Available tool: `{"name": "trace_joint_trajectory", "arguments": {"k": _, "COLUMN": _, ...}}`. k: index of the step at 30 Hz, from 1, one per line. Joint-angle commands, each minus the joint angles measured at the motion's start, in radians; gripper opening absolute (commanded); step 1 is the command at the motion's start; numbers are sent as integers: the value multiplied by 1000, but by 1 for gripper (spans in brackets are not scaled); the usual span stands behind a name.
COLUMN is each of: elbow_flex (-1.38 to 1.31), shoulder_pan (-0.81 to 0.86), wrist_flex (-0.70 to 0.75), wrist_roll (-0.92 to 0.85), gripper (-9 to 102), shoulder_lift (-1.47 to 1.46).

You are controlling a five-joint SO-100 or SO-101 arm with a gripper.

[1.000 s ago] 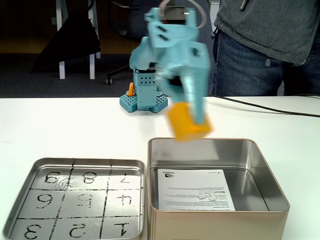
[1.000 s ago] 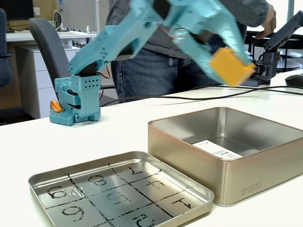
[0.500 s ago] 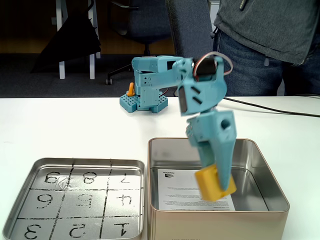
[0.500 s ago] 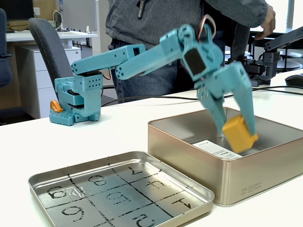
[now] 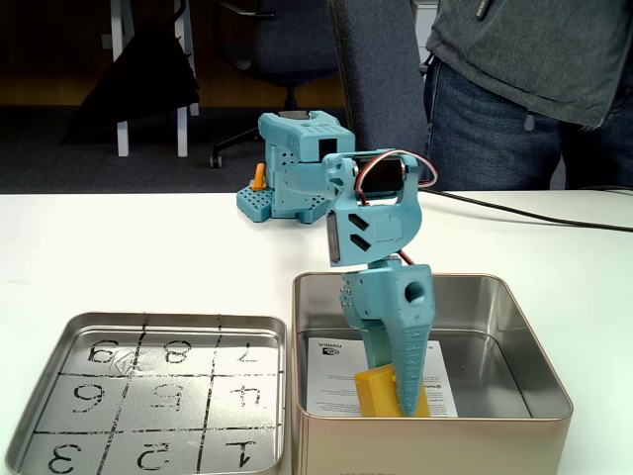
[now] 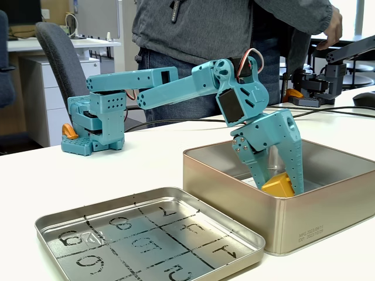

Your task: Grasp a lego block and put it in the bin.

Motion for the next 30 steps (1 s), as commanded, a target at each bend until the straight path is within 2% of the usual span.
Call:
{"name": "trace_joint_trajectory", "arguments": {"k": 1, "elbow_flex": -31, "shoulder_pan": -6, "wrist_flex": 6, "wrist_roll": 75, "gripper": 7, "shoulder_lift": 81}}
{"name": "trace_joint_trajectory", "arguments": {"k": 4, "elbow_flex": -29, "shoulder_pan": -3, "wrist_flex": 3, "wrist_roll": 152, "gripper": 24, "shoulder_lift": 146}}
{"name": "trace_joint_trajectory", "arguments": {"k": 7, "elbow_flex": -29, "shoulder_pan": 0, "wrist_flex": -12, "wrist_roll": 209, "gripper": 35, "shoulder_lift": 218}}
{"name": "trace_joint_trajectory", "arguments": {"k": 10, "elbow_flex": -29, "shoulder_pan": 0, "wrist_flex": -18, "wrist_roll": 213, "gripper": 37, "shoulder_lift": 288}}
{"name": "trace_joint_trajectory", "arguments": {"k": 15, "elbow_flex": -29, "shoulder_pan": 11, "wrist_flex": -20, "wrist_roll": 221, "gripper": 35, "shoulder_lift": 411}}
{"name": "trace_joint_trajectory", "arguments": {"k": 20, "elbow_flex": -29, "shoulder_pan": 100, "wrist_flex": -20, "wrist_roll": 222, "gripper": 29, "shoulder_lift": 466}}
{"name": "trace_joint_trajectory", "arguments": {"k": 22, "elbow_flex": -29, "shoulder_pan": 161, "wrist_flex": -20, "wrist_roll": 222, "gripper": 24, "shoulder_lift": 468}}
{"name": "trace_joint_trajectory", "arguments": {"k": 27, "elbow_flex": -29, "shoulder_pan": 322, "wrist_flex": -46, "wrist_roll": 192, "gripper": 1, "shoulder_lift": 399}}
{"name": "trace_joint_trajectory", "arguments": {"k": 30, "elbow_flex": -29, "shoulder_pan": 374, "wrist_flex": -172, "wrist_roll": 169, "gripper": 0, "shoulder_lift": 316}}
